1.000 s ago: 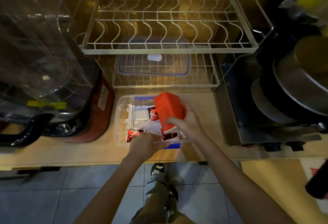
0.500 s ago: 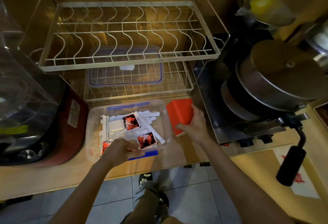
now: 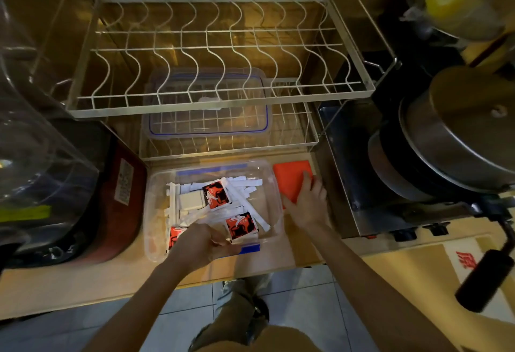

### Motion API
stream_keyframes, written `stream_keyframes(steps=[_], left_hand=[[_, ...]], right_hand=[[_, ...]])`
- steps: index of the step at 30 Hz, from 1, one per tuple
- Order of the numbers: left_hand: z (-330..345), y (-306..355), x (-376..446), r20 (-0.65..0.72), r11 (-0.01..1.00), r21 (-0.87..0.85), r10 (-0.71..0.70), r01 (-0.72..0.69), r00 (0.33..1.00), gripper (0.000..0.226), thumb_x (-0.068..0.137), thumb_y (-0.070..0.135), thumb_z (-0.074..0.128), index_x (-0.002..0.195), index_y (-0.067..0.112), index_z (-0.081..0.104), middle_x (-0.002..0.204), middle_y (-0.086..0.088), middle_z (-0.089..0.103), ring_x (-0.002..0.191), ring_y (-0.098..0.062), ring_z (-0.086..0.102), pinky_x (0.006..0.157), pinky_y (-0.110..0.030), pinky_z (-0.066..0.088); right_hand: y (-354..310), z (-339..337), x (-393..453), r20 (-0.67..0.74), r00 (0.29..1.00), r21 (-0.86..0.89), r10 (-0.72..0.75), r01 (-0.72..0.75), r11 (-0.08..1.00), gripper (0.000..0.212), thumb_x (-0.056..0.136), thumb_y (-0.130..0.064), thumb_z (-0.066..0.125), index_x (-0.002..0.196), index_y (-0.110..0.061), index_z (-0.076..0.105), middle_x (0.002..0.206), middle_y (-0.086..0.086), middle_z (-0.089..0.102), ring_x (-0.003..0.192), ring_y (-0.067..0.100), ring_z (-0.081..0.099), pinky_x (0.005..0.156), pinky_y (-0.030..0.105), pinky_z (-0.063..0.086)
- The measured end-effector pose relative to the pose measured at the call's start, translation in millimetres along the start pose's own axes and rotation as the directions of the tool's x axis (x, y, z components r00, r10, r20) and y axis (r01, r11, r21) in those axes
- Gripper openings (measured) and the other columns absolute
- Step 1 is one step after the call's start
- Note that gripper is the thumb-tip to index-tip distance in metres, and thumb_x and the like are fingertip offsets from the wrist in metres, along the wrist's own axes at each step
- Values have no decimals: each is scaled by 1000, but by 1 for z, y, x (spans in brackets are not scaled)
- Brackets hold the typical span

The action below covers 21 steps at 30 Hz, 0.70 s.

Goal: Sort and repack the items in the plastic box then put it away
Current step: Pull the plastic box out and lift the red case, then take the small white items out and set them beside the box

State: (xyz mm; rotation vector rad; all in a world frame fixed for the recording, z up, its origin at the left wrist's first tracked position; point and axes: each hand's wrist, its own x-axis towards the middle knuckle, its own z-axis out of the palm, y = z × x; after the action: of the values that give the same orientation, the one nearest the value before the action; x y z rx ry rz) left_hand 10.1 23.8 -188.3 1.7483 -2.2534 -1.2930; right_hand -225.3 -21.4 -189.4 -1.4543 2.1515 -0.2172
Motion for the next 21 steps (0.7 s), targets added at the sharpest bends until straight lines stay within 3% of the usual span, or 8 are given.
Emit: stream_keyframes(steps=[5,7,9,12,14,17,19,21], left_hand=[[-1,-2,2,7,999,3,35,-35,999,35,72,54,64,86,24,76,86,4,77,55,14,53,56,-4,35],[-1,-2,2,4,999,-16,36,-36,999,56,65,71,55,86,23,77,84,4,76,55,10,51,59,-10,39],[-2,-2,2,-3,998,-48,34,-35,999,87,52,90,33,82,22,77,74,11,72,54,7,50,62,-16,43],[-4,-1,1,-1,997,-40,64,-64,998,89,57,90,23,74,18,74,65,11,64,56,0,54,61,-20,43],[-5,1,-2,-10,995,-52,81,-82,997,76,67,80,32,76,16,73,74,2,70,63,-7,60,65,-29,49],[-14,4,-9,-86,969,-244,12,-33,996,46,76,46,44,77,10,72,81,-6,74,72,-16,66,73,-36,53],[-23,4,-10,-209,940,-341,-87,11,974,15,82,18,55,79,13,69,86,-2,72,75,-15,65,71,-30,52],[-30,-3,-10,-298,928,-365,-191,74,935,18,85,8,57,101,12,65,102,-1,63,87,-14,59,73,-22,45]], right_hand=[[-2,-12,2,10,1000,34,26,-26,999,69,91,-46,48,145,-15,20,147,15,26,134,30,24,109,44,30],[-9,-18,2,-35,999,46,-5,7,999,63,91,-40,49,142,-10,27,146,16,30,133,31,26,110,43,28],[-21,-23,0,-84,995,65,-56,62,996,57,91,-35,51,138,-8,34,144,16,33,132,31,27,110,42,28],[-44,-25,-9,-164,969,100,-185,203,974,46,90,-29,53,130,-8,45,137,13,41,128,28,32,109,40,32],[-61,-21,-16,-187,930,94,-315,336,937,38,89,-23,54,124,-9,50,130,10,47,125,26,36,105,32,31],[-86,-8,-23,-113,876,127,-468,480,868,33,88,-17,56,120,-9,54,124,9,51,119,24,42,94,24,30],[-98,5,-24,-38,847,157,-531,529,834,31,87,-15,59,118,-9,56,121,10,54,116,24,47,88,22,32],[-105,19,-25,65,838,205,-542,521,829,31,87,-14,60,118,-9,57,121,10,57,114,22,51,83,22,35]])
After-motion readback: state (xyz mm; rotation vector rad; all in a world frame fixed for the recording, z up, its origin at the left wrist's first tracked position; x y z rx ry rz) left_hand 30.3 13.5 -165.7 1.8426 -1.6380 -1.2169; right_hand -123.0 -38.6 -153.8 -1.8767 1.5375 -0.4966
